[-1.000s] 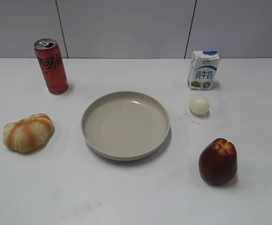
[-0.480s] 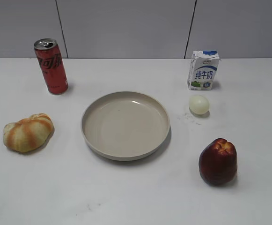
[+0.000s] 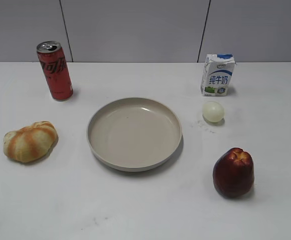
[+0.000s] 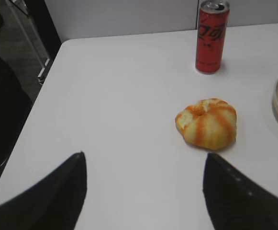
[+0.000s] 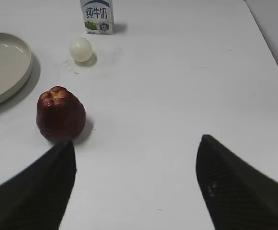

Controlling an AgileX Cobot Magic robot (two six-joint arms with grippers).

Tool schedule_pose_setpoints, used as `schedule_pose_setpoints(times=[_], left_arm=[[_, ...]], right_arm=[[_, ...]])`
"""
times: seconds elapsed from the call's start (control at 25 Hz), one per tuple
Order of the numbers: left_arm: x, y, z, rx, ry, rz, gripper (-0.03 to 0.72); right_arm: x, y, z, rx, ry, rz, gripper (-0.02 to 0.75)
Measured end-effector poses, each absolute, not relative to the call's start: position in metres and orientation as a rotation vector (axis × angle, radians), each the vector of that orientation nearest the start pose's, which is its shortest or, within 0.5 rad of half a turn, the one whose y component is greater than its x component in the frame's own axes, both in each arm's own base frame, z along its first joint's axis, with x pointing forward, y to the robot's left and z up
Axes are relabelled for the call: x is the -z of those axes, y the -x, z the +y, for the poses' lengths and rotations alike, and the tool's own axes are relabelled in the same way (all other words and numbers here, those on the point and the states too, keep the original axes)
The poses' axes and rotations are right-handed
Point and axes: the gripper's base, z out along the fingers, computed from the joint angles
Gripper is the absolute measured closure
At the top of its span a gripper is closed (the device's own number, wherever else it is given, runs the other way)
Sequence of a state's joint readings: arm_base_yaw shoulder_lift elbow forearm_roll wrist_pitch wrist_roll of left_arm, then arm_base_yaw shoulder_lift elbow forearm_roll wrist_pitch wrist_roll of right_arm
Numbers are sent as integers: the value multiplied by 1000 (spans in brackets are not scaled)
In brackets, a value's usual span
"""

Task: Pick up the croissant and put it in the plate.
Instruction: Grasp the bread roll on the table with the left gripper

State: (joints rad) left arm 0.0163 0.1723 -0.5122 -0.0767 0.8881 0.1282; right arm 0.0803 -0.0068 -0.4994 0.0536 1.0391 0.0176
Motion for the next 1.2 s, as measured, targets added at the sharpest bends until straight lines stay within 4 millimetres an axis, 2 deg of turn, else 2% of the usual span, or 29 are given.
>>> schedule_pose_setpoints(times=[0.24, 0.4, 0.8, 0.96, 1.08, 1.2], left_arm=[[-292, -81, -5, 44, -73, 2120, 111], [-280, -121, -6, 62, -70, 2232, 111], [-266, -220, -26, 252, -400, 2518, 111], [-256, -257, -50, 308, -637, 2580, 111], [-241, -276, -77, 308, -952, 2593, 111], [-219, -294, -100, 234, -1293, 2580, 111]], right_arm=[[-279, 5, 4, -126, 65, 2017, 149], [-279, 5, 4, -126, 65, 2017, 150], [-279, 5, 4, -126, 65, 2017, 150], [-279, 5, 4, -126, 65, 2017, 150], [-279, 5, 4, -126, 65, 2017, 150], [-279, 5, 4, -126, 65, 2017, 150]])
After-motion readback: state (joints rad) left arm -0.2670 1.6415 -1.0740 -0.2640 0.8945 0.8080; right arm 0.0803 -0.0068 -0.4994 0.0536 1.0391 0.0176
